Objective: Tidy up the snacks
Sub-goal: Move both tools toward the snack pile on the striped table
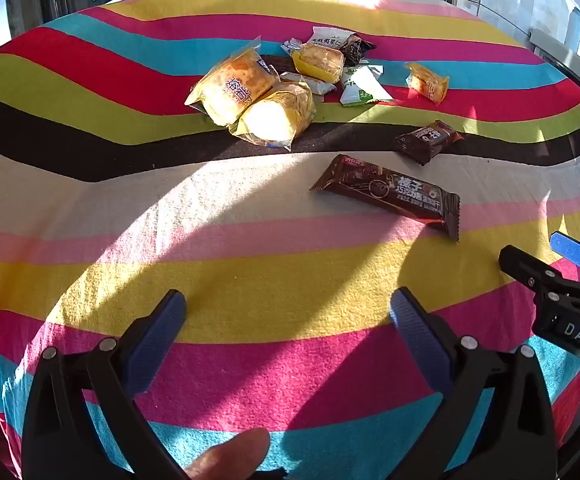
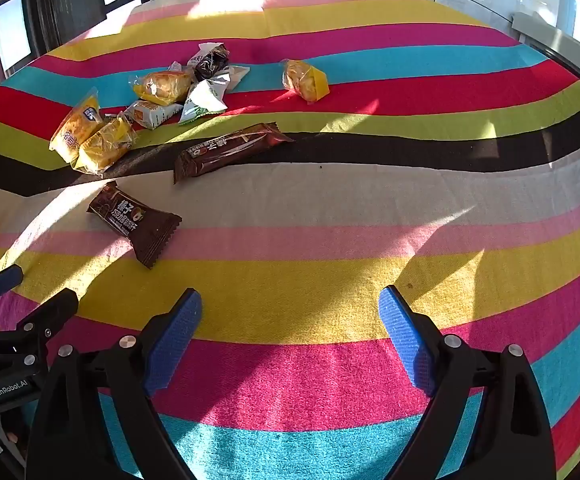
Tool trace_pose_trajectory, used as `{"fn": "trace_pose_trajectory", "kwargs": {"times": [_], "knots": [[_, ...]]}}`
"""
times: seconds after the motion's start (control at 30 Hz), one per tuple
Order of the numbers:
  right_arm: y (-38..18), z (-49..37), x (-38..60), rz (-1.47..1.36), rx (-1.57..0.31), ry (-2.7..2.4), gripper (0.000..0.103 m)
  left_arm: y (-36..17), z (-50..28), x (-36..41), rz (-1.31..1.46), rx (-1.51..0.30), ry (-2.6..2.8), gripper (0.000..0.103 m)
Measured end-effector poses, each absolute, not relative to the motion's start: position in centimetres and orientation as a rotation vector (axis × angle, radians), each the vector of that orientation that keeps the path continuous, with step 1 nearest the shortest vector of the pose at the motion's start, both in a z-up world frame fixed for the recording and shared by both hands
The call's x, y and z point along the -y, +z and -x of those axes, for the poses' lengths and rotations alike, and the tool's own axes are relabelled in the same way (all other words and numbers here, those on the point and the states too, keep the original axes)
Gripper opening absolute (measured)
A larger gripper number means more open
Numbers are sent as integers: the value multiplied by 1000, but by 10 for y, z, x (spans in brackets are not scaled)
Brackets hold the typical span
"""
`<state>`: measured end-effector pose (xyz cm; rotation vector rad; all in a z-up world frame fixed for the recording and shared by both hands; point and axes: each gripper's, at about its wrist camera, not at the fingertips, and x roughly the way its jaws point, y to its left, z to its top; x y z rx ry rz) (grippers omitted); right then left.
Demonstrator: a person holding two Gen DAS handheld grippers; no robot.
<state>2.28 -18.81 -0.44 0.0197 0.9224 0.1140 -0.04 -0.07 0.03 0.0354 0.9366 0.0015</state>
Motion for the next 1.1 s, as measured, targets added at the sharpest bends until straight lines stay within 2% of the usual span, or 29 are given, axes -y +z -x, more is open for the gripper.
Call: {"fn": "trace_pose_trajectory", "kwargs": {"times": [1.1], "knots": [[-4,-23,188,-7,-930,107,87,1,0,1,-24,-944,-3,102]]}}
